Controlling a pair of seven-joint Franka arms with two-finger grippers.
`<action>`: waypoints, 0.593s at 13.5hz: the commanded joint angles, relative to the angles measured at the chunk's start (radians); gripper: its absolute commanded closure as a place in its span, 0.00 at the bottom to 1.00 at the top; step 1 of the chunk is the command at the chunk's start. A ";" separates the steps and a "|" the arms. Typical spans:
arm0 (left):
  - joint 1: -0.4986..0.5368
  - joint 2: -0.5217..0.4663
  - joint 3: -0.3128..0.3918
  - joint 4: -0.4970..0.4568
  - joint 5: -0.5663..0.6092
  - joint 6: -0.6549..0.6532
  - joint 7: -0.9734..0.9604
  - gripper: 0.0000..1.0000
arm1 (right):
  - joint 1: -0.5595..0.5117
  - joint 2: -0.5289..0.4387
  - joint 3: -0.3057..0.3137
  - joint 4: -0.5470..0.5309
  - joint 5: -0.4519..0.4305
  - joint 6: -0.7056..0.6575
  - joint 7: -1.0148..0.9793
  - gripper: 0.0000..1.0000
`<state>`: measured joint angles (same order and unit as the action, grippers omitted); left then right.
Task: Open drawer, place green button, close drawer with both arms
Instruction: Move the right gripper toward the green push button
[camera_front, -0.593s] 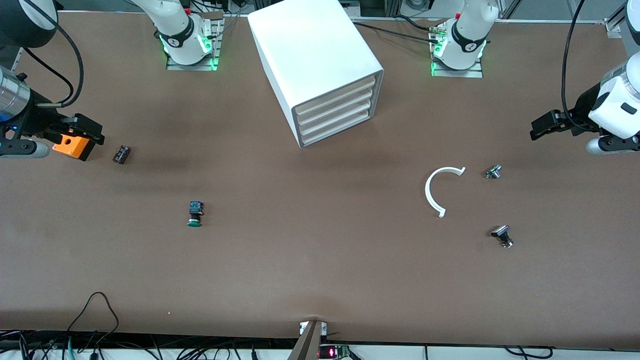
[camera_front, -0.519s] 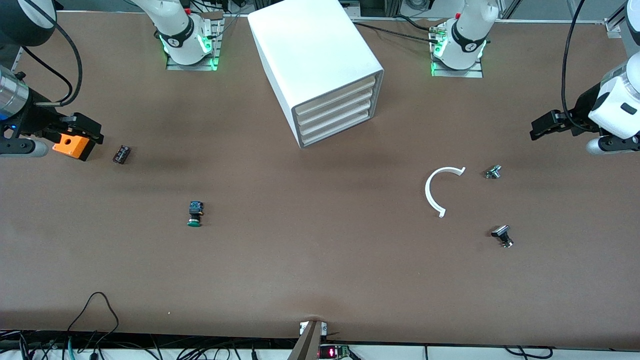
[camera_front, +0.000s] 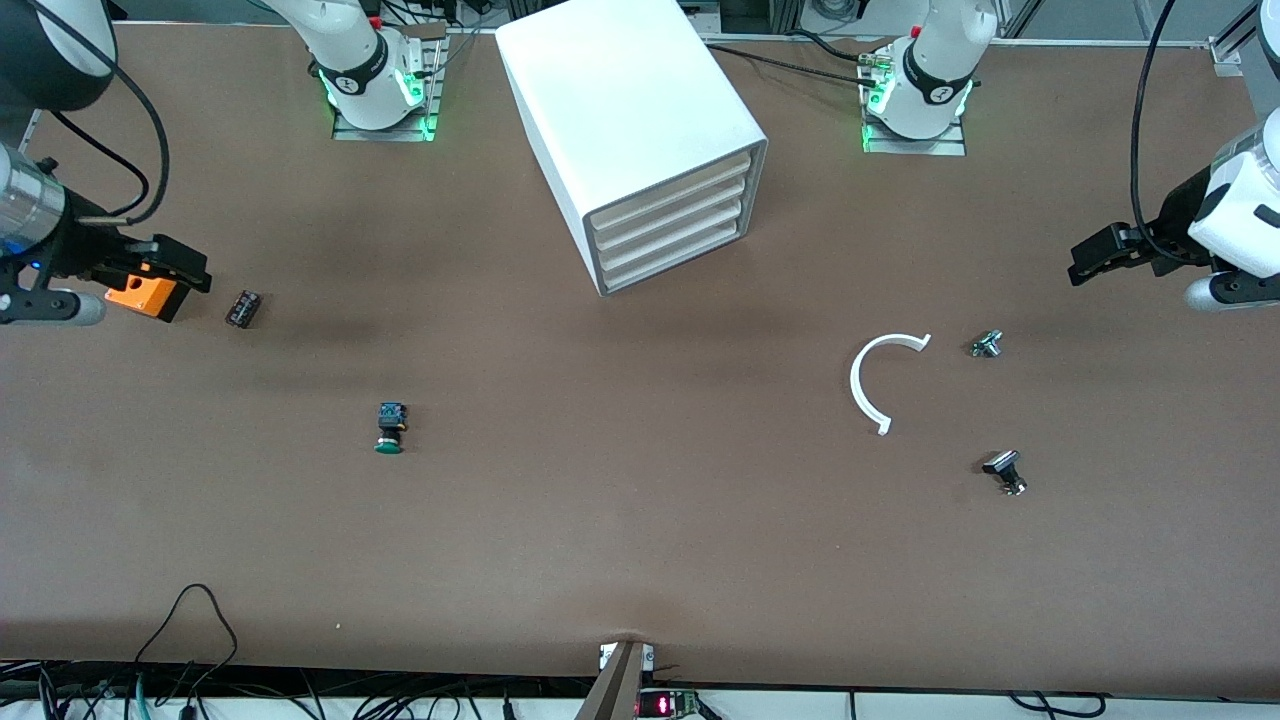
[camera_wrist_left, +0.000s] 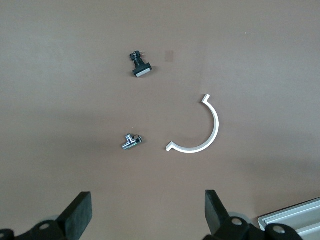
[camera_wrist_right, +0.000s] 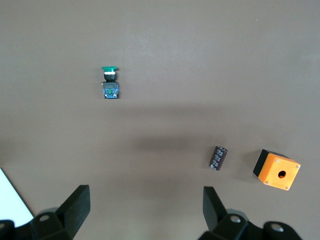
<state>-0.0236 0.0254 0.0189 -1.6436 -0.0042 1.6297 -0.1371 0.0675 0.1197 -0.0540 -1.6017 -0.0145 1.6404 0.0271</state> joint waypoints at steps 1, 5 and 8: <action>0.005 0.025 -0.005 0.038 0.027 -0.010 0.001 0.01 | -0.005 0.003 0.000 0.020 0.005 -0.002 -0.013 0.00; 0.002 0.024 -0.017 0.039 0.029 -0.011 0.007 0.01 | -0.012 0.014 -0.003 0.023 -0.005 0.048 -0.018 0.00; 0.001 0.024 -0.019 0.039 0.027 -0.014 0.007 0.01 | -0.017 0.031 -0.003 0.023 -0.004 0.064 -0.016 0.00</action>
<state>-0.0253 0.0333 0.0062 -1.6380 -0.0041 1.6297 -0.1365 0.0584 0.1319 -0.0621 -1.5904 -0.0153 1.6937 0.0260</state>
